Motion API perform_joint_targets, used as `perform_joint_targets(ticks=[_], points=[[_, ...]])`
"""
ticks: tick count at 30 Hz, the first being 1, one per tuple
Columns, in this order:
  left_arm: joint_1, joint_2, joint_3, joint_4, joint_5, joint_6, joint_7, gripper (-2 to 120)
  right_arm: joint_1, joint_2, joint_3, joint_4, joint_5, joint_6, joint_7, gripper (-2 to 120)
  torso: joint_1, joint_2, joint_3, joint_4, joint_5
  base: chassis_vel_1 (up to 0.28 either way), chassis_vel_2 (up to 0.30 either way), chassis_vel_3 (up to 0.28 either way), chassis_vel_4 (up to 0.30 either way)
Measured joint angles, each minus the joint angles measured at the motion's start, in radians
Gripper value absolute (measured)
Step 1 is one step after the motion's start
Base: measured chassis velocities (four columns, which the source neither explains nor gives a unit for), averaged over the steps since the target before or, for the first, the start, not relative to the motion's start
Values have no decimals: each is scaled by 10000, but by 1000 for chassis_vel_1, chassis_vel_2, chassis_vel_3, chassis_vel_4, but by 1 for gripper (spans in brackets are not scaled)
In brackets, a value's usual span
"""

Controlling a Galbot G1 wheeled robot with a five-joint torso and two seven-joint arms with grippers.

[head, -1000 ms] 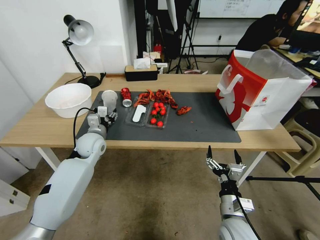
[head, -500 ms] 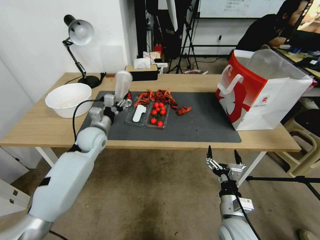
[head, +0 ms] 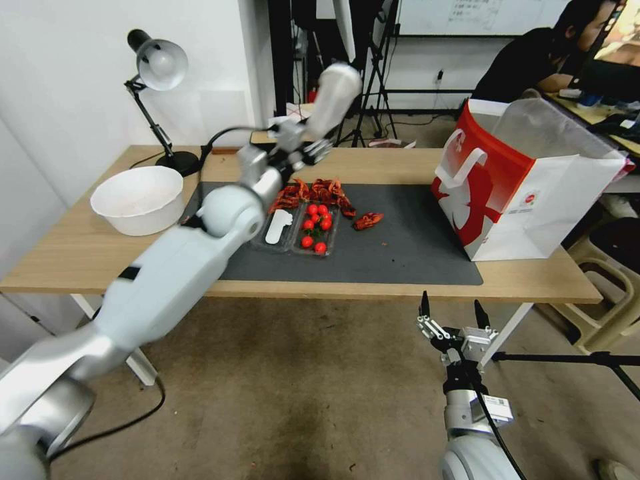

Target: Pick up the trash from the table and place it into the takeout bag.

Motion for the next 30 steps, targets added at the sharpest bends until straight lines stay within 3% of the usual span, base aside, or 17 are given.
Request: perform_joint_targets(ticks=[3,4,8,23,30], points=[[-1291,-774,906,611,-284,44,-19,52,-25,45,53,0,-2,0,0,100,1,0,0,-1,1,0,0,0,0],[-1291,-774,906,611,-284,44,-19,52,-25,45,53,0,-2,0,0,100,1,0,0,-1,1,0,0,0,0],[-2385,-1797,1769,1316,-966,69,-31,52,-38,99,70,-15,-8,1,-1,100,0,0,0,0,-1,0,0,0,0],[-3134,-4123,2857,2745,-1221,15,-44,52,-15,156,117,-96,-15,24,14,100,-1,-1,-1,-1,-2,0,0,0,0],[-3166,-4729,3102,3132,-1208,-12,-41,52,-16,168,137,-153,-14,66,22,100,-1,0,-1,-1,-2,0,0,0,0]])
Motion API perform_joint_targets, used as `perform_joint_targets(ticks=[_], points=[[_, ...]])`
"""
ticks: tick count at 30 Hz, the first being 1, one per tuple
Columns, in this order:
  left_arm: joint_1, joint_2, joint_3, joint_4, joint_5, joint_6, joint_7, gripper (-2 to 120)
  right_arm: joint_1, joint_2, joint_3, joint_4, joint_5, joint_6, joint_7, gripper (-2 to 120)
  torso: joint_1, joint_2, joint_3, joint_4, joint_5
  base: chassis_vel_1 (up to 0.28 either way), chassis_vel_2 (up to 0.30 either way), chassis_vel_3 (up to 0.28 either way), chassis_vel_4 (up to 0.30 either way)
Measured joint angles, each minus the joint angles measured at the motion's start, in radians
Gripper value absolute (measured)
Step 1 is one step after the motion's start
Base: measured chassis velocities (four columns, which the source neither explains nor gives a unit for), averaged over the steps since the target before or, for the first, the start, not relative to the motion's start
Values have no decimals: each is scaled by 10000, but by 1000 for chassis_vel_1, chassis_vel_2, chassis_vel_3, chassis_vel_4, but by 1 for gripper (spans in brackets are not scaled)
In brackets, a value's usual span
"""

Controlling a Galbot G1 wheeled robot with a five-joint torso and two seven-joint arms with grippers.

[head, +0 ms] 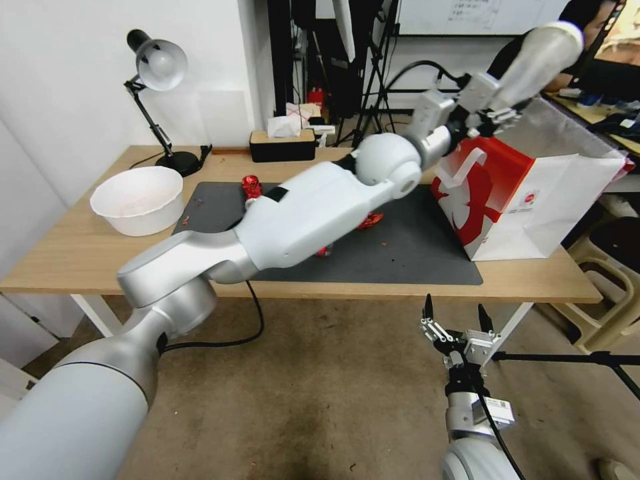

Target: Pick up the trash from the table and place it into the takeout bag.

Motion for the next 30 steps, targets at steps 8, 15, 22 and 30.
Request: perform_joint_targets(ticks=[8,15,22,30], points=[[0,-340,349,238,9,-81,9,52,18,33,1,-45,6,34,10,100,-1,0,0,1,-1,0,0,0,0],[51,-340,580,300,7,-121,9,52,14,79,-29,-73,6,75,9,100,0,0,0,1,-2,0,0,0,0],[101,-330,715,389,31,-154,1,53,24,106,-48,-73,6,82,9,100,0,0,0,0,-2,0,0,0,0],[117,-319,588,427,58,-191,-200,80,25,127,-65,-93,6,121,9,100,-1,0,0,1,-2,0,0,0,0]])
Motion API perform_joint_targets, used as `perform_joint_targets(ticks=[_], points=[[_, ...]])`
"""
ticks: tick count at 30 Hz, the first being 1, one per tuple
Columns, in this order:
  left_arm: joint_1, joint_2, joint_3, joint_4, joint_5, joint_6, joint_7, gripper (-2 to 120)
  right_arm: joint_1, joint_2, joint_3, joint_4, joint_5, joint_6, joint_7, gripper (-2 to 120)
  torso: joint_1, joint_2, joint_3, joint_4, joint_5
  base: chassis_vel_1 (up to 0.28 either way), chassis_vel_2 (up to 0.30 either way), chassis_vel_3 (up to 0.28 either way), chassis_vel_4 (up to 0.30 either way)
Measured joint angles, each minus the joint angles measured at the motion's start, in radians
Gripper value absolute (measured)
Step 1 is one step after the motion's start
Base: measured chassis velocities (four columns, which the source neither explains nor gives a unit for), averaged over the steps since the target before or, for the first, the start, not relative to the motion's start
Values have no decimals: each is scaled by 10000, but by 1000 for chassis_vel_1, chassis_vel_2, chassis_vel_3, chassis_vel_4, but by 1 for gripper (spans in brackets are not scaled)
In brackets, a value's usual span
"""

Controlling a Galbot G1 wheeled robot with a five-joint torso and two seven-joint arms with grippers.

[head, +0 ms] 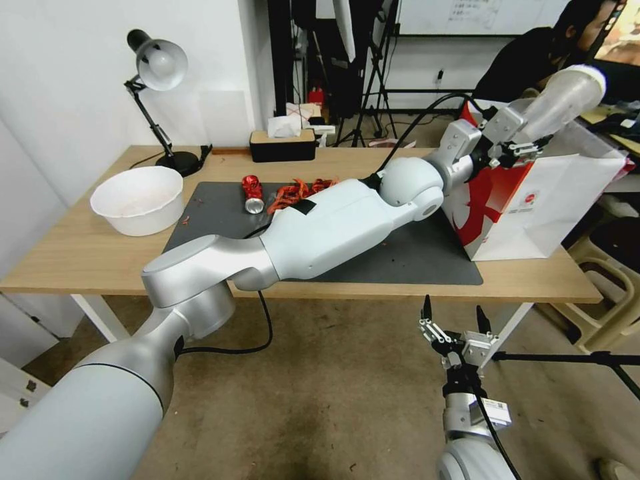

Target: Pick up the trash from the table and place it into the takeout bag.

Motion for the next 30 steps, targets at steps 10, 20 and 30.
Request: perform_joint_targets(ticks=[10,20,30], points=[[126,113,-618,-82,13,81,-198,100,2,-38,46,15,4,9,1,100,0,0,0,-2,0,0,0,0,0],[1097,2050,-1423,-1210,125,233,-243,100,18,-67,75,90,26,-41,11,100,0,0,0,0,-4,0,0,0,0],[2917,4260,-2899,-2438,594,216,-123,100,-13,-84,-4,204,-11,-117,4,100,0,1,0,1,-5,0,0,0,0]])
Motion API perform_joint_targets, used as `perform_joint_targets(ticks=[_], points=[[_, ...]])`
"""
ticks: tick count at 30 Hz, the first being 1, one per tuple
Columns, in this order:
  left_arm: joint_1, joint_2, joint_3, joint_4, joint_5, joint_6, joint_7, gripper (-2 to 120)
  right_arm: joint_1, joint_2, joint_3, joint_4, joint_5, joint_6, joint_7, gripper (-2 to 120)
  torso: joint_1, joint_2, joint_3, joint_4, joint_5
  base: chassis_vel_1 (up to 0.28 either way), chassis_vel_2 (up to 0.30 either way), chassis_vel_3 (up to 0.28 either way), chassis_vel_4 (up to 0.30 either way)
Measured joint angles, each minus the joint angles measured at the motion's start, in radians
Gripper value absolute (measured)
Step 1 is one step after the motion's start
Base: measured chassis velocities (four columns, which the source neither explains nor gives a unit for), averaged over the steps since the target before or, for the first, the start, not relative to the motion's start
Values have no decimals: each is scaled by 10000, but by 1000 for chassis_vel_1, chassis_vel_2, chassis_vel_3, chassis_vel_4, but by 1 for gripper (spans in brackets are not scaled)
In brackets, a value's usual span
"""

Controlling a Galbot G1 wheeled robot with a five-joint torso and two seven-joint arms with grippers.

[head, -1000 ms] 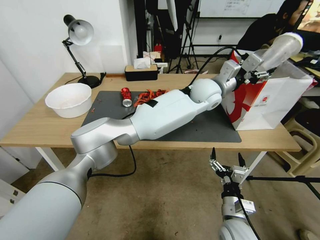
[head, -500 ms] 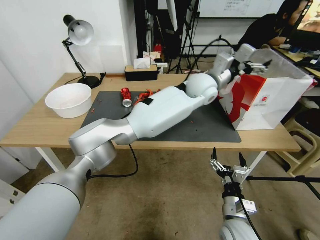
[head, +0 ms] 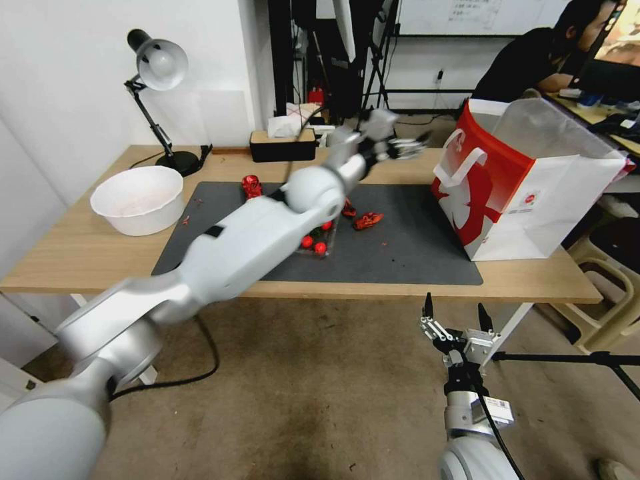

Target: Pick up the trash from the table and place it into the takeout bag.

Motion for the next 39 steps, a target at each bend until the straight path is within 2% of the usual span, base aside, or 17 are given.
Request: perform_joint_targets(ticks=[1,8,9,15,18,25,29,34,39], points=[[0,0,0,0,0,0,0,100,0,0,0,0,0,0,0,100,0,0,0,0,0,0,0,0,0],[1536,1281,-1222,-929,397,-69,114,100,22,-49,-71,4,-12,-26,-6,100,0,0,0,1,4,0,0,0,0],[1536,1281,-1222,-929,397,-69,114,100,22,-49,-71,4,-12,-26,-6,100,0,0,0,1,4,0,0,0,0],[2959,2012,-2346,-1705,698,-128,190,100,80,-63,-161,-87,-23,-35,-10,100,-1,0,-1,2,3,0,0,0,0],[4031,2371,-3224,-2203,895,-174,203,100,127,-71,-226,-137,-42,-37,-13,100,0,1,-1,-3,5,0,0,0,0],[5138,2608,-4210,-2770,1157,-234,204,100,180,-69,-308,-191,-65,-41,-14,100,-1,1,-2,2,5,0,0,0,0],[5357,2650,-4408,-2896,1226,-252,198,100,187,-67,-324,-200,-71,-42,-14,100,-1,0,-2,1,3,0,0,0,0],[6748,2911,-5440,-3648,1709,-565,141,100,197,-24,-422,-236,-129,-43,-13,100,-1,1,-2,0,7,0,0,0,0],[7525,2864,-5896,-3945,1865,-681,133,100,175,-30,-426,-249,-141,-37,-8,100,-1,1,-1,-2,3,0,0,0,0]])
